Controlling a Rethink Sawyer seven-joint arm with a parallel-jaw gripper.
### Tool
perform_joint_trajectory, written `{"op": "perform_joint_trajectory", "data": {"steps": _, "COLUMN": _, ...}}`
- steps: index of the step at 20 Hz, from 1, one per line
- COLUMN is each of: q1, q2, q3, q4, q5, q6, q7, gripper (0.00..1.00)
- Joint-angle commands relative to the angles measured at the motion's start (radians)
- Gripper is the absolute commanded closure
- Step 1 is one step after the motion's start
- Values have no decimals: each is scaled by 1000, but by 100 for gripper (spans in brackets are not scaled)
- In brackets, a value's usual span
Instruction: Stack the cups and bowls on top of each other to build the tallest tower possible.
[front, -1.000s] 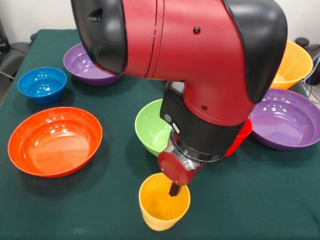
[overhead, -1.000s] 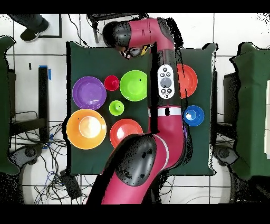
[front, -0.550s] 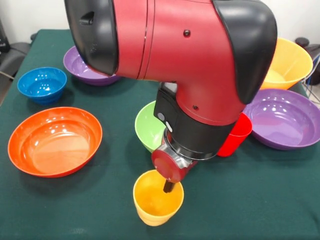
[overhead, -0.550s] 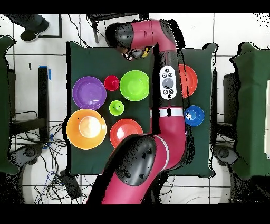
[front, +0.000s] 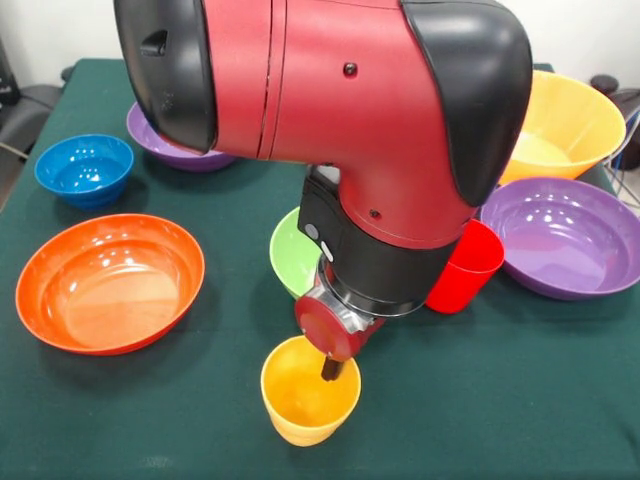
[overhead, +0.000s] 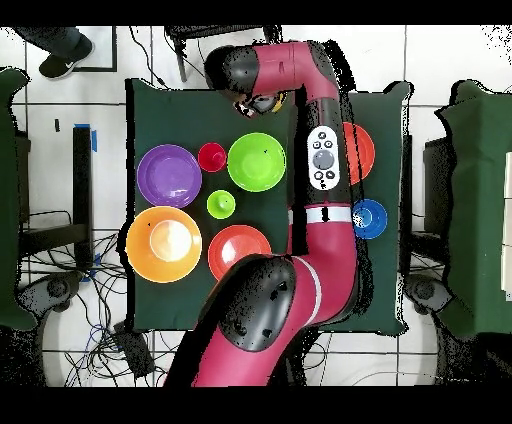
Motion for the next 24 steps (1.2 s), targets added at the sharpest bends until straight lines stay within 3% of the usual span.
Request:
{"op": "perform_joint_trajectory", "data": {"steps": 1, "q1": 19, "q2": 15, "q3": -73, "q4": 83, "q5": 17, "q6": -70, "q7": 24, "gripper": 100}}
{"op": "perform_joint_trajectory", "data": {"steps": 7, "q1": 24, "q2": 9, "q3": -104, "q4": 106, "q5": 54, "q6": -94, "q7": 35, "gripper": 100}}
{"op": "perform_joint_trajectory", "data": {"steps": 15, "q1": 63, "q2": 47, "q3": -91, "q4": 22, "q5": 49, "q6": -77, "q7": 27, "gripper": 100}}
{"op": "perform_joint_trajectory", "data": {"steps": 24, "q1": 52, "q2": 25, "q3": -132, "q4": 53, "q5": 61, "q6": -97, "q7": 45, "gripper": 100}}
